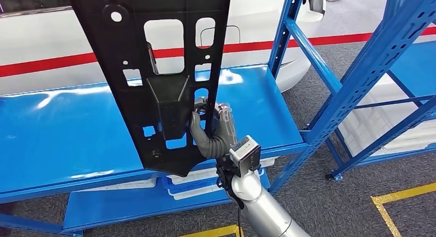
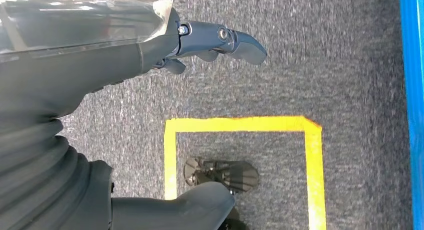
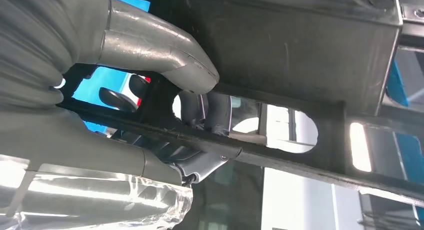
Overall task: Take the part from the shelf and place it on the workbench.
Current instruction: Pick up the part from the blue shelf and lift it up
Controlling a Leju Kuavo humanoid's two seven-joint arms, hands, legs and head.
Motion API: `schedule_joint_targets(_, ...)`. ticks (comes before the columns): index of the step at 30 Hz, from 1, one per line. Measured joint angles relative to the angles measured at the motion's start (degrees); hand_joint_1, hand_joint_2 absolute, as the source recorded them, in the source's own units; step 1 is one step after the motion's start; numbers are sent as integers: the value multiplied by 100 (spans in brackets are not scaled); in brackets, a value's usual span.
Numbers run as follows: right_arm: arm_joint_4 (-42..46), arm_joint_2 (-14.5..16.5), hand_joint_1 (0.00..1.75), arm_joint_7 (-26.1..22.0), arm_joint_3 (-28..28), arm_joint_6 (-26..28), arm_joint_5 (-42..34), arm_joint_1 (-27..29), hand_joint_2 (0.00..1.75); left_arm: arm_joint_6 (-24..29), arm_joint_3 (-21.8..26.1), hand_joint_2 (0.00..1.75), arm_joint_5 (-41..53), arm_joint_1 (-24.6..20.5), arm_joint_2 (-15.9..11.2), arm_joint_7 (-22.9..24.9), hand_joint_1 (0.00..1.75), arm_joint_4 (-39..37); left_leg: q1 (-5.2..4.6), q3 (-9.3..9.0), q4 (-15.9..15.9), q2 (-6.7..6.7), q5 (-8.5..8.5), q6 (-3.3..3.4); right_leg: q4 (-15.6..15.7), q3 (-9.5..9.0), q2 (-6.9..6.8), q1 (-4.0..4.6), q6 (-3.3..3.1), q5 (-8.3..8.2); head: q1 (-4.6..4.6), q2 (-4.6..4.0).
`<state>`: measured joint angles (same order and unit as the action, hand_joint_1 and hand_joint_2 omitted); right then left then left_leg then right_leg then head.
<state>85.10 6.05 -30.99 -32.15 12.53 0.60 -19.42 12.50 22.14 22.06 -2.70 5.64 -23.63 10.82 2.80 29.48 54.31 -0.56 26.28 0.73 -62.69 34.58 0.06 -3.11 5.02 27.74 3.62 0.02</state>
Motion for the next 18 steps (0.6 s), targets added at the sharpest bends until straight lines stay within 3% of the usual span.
schedule_joint_targets(1, 25, -17, 173, 16, -9, 4, -13, -15, 175, 5, 0, 175, 3, -4, 0, 20, 0, 0, 6, 43, 78, 6, 33, -68, 254, -156, 16, -2, 27, -78, 5, 1)
schedule_joint_targets(2, 44, -34, 173, 31, -19, 8, -27, -28, 175, 13, 0, 175, 5, -7, -2, 34, 0, 0, 1, 88, 166, 17, 66, -127, 394, -232, 36, -13, 10, -82, 13, 1)
schedule_joint_targets(6, 78, -62, 173, 51, -61, 13, -67, -30, 175, 20, 0, 175, 10, -8, 4, 76, 0, -1, 34, 230, 351, 48, 121, -236, 280, -81, 86, -5, -200, -22, -48, 2)
schedule_joint_targets(8, 98, -64, 173, 52, -79, 13, -66, -41, 175, 20, -1, 175, 10, -8, 10, 78, 0, -1, 49, 395, 695, 44, 436, -234, 281, -6, 76, 25, -324, -74, -62, 1)
schedule_joint_targets(10, 110, -73, 173, 51, -104, 13, -65, -37, 175, 19, -1, 175, 9, -9, 14, 75, 0, -1, 15, 670, 1400, 45, 912, -192, 279, 66, 64, 86, -418, -133, -71, 0)
schedule_joint_targets(12, 110, -95, 173, 47, -122, 12, -66, 0, 175, 13, 0, 175, 8, -6, 13, 62, 0, -1, -28, 783, 1839, 46, 1064, -128, 277, 135, 55, 167, -479, -187, -72, 1)
schedule_joint_targets(13, 110, -104, 173, 44, -127, 12, -67, 17, 175, 8, 0, 175, 8, -5, 13, 51, 0, -1, -54, 697, 1769, 46, 976, -74, 277, 167, 55, 205, -495, -215, -72, 1)
schedule_joint_targets(15, 117, -113, 173, 37, -131, 10, -68, 32, 175, 0, 0, 175, 9, -14, 11, 31, 0, 0, -121, 278, 1134, 56, 702, 70, 277, 214, 62, 255, -502, -274, -72, 1)
schedule_joint_targets(17, 133, -115, 173, 33, -133, 10, -68, 31, 175, -9, -2, 175, 10, -26, 9, 11, 0, 1, -195, -46, 586, 61, 558, 146, 292, 232, 61, 270, -458, -341, -59, 2)
schedule_joint_targets(18, 141, -116, 173, 32, -137, 10, -68, 31, 175, -13, -2, 175, 11, -29, 7, 2, 0, 1, -229, -94, 479, 63, 551, 159, 302, 234, 55, 260, -423, -376, -55, 1)
